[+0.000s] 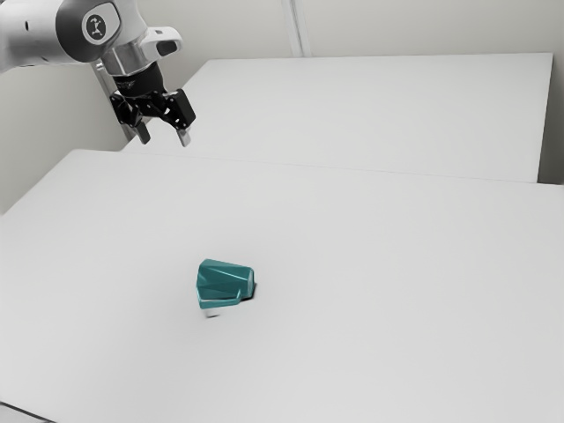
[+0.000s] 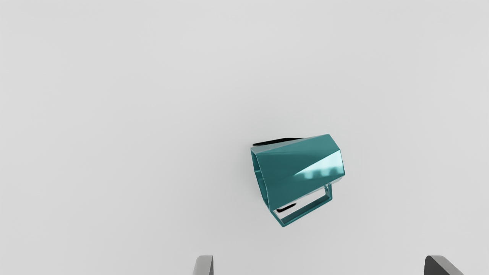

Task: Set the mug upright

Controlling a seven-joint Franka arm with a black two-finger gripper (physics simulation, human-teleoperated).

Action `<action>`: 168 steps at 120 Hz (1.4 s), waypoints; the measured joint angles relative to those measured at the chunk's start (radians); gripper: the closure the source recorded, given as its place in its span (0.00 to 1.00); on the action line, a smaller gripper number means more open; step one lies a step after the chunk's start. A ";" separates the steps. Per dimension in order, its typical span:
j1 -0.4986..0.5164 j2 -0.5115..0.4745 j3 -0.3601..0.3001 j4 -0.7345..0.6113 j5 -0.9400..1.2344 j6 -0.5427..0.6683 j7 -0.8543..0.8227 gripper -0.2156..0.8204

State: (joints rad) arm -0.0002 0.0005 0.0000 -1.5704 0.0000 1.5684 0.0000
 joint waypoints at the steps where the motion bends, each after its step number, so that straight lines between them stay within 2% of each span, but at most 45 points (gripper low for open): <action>1: -0.018 -0.005 0.018 -0.001 0.010 0.005 0.003 0.21; 7: -0.086 -0.024 0.081 -0.004 0.055 0.033 0.020 0.22; 16: -0.124 -0.033 0.114 -0.006 0.097 0.064 0.043 0.22; 64: -0.146 -0.039 0.134 -0.046 0.114 0.146 0.127 0.23; 120: -0.115 -0.221 0.161 -0.436 0.036 0.344 0.165 0.23; 168: -0.077 -0.376 0.213 -0.725 -0.193 0.458 0.157 0.23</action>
State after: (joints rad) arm -0.0775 -0.3752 0.2126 -2.2955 -0.1926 2.0268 0.1573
